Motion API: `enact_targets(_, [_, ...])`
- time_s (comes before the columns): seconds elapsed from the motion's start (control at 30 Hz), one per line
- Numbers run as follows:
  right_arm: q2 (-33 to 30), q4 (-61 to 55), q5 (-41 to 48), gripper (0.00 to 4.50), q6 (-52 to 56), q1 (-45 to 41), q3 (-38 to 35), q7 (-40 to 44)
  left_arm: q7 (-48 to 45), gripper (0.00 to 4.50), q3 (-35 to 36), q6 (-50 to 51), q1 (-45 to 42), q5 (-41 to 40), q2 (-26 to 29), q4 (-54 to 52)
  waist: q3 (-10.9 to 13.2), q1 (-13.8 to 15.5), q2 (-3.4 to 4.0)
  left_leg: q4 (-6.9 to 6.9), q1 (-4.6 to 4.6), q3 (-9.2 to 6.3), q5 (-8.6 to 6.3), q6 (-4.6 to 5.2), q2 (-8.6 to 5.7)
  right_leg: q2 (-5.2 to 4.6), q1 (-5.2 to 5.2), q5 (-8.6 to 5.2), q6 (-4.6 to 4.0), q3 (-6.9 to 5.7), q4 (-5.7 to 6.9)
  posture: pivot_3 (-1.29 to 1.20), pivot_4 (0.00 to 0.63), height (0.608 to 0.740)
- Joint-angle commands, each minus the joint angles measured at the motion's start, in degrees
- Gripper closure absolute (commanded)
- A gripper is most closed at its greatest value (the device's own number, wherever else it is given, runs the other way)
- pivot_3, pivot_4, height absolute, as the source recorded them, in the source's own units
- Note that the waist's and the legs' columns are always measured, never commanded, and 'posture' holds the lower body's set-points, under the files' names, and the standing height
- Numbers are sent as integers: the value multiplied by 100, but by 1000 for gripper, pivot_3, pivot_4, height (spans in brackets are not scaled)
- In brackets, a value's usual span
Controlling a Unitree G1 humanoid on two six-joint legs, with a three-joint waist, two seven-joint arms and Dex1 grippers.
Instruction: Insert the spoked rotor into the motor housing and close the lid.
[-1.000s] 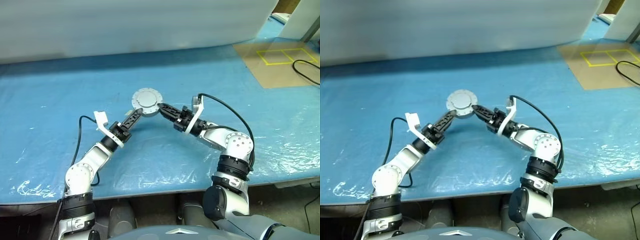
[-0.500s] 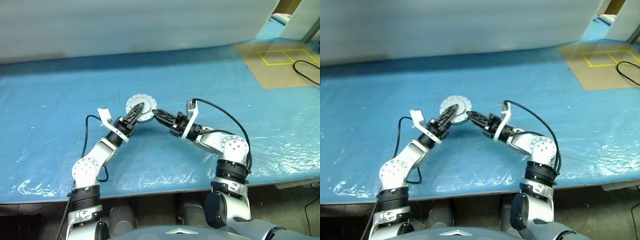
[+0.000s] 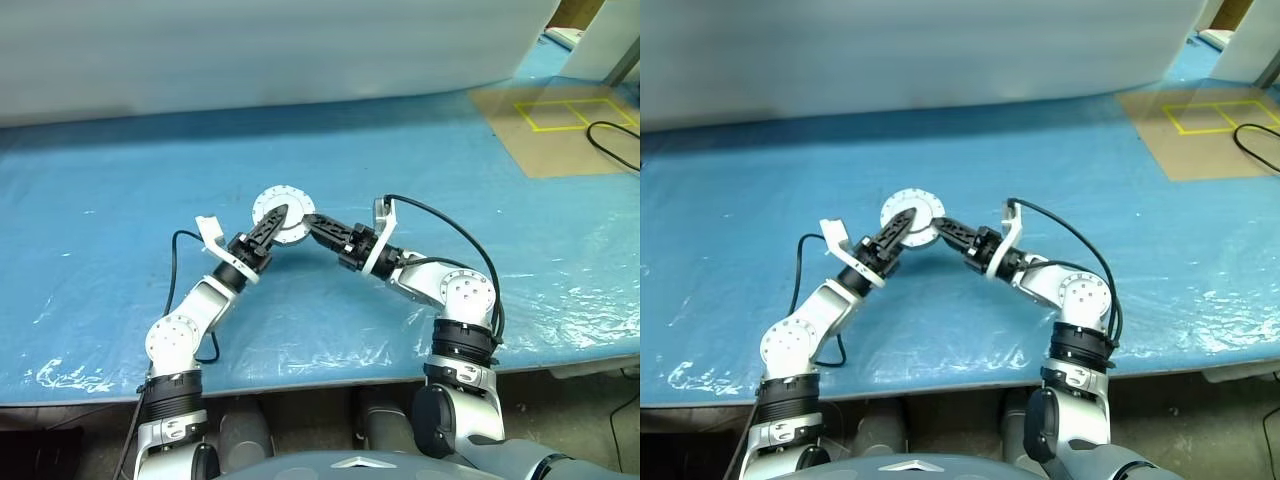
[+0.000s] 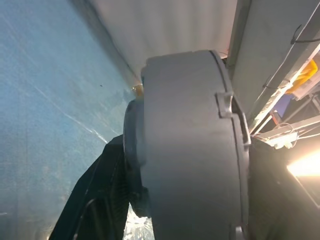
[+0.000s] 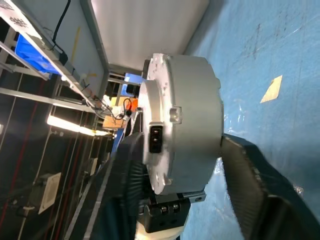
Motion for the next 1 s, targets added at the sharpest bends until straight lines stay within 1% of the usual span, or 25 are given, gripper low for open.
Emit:
enact_targets(0.03, [78,-179,397,1034,-208,-191,7,79,158,1767,177,-221,-183,-249,-204,-31,1,1,-1,0,-2,0,0,0,0,0,0,0,0,0,0,0,150,740])
enact_targets(0.07, [95,-161,451,606,-246,-210,-26,56,227,1767,258,-296,-224,-308,-275,5,1,1,-2,1,-2,0,0,0,0,0,0,0,0,0,0,0,150,740])
enact_targets(0.1, [114,-146,527,336,-287,-233,-64,36,306,1767,372,-384,-279,-406,-354,65,3,-1,-4,1,-2,0,0,0,0,0,0,0,0,1,1,0,150,740])
enact_targets(0.27, [117,-135,721,336,-556,-271,-97,-65,568,1767,818,-957,-557,-611,-602,258,9,-24,-15,6,-7,0,0,0,0,0,1,0,0,1,1,0,150,740])
enact_targets(0.33, [86,-127,783,336,-650,-262,-71,-94,583,1767,992,-1354,-696,-425,-591,402,10,-39,-17,4,-8,0,0,0,0,1,6,1,0,1,2,0,150,740])
enact_targets(0.53, [18,-157,926,336,-766,-207,112,-90,313,1767,1391,-2454,-1181,393,-108,1333,25,-23,-42,8,-2,-8,1,1,0,2,5,5,7,-2,0,0,150,740])
enact_targets(0.67, [-36,-187,968,336,-809,-179,223,-65,106,1767,1639,-3189,-1596,972,385,2276,35,11,-61,10,-1,-12,1,2,-3,1,5,10,15,-3,-1,0,150,740])
enact_targets(0.83, [-119,-221,1033,336,-864,-146,342,-45,-32,1767,1914,-4139,-2004,1661,963,3596,34,32,-67,11,0,-14,1,1,-5,1,7,12,18,-3,0,0,150,740])
enact_targets(1.0, [-176,-252,1120,336,-887,-119,395,-58,-108,1767,2077,-4602,-2135,2014,1227,4388,34,72,-69,9,0,-15,1,0,-5,0,7,12,18,-3,0,0,150,740])
